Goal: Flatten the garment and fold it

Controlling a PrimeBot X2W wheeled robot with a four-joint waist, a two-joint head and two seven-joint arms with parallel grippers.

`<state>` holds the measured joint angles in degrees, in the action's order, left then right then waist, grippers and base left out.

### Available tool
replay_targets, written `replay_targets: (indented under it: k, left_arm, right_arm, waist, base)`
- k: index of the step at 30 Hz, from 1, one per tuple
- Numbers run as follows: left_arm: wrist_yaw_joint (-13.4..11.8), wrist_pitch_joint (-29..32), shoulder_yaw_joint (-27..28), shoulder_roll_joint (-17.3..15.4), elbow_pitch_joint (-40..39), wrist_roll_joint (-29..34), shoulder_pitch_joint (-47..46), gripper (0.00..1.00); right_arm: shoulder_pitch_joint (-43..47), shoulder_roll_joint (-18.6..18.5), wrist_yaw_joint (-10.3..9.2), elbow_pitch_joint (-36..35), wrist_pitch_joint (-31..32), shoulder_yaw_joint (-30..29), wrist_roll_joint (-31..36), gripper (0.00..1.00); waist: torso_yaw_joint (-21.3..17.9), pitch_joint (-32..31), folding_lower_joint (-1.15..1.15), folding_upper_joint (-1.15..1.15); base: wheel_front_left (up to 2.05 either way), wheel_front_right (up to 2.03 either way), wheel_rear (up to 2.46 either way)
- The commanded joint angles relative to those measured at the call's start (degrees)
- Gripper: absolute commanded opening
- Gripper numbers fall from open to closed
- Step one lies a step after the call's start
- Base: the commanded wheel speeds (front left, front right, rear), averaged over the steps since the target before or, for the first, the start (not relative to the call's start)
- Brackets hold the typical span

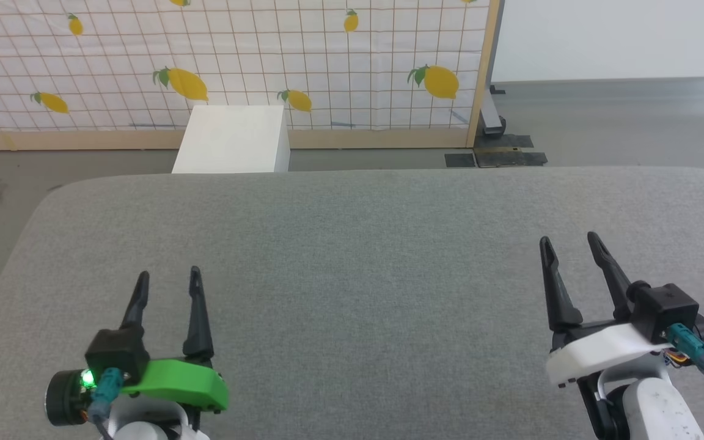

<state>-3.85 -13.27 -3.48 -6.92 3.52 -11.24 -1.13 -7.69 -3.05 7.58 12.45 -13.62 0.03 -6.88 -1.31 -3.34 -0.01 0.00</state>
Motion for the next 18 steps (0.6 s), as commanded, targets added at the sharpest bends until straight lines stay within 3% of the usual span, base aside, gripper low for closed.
replay_targets:
  k: [1, 18]
  left_arm:
    - [-0.1, 0.3, -0.6, -0.5, 0.5, 1.3, 0.5, 1.0]
    - [-0.9, 0.3, -2.6, 0.4, 4.6, 1.1, -0.3, 1.0]
  right_arm:
    - [1.0, 0.1, -0.09, -0.3, 0.1, 0.2, 0.6, 1.0]
    - [2.2, 0.2, -0.09, -1.3, 2.2, -0.5, 0.0, 1.0]
  waist:
    - [0.2, -0.1, 0.01, 0.0]
    - [-0.6, 1.8, 0.01, 0.0]
  base:
    - [0.0, 0.0, 0.0]
    - [0.0, 0.0, 0.0]
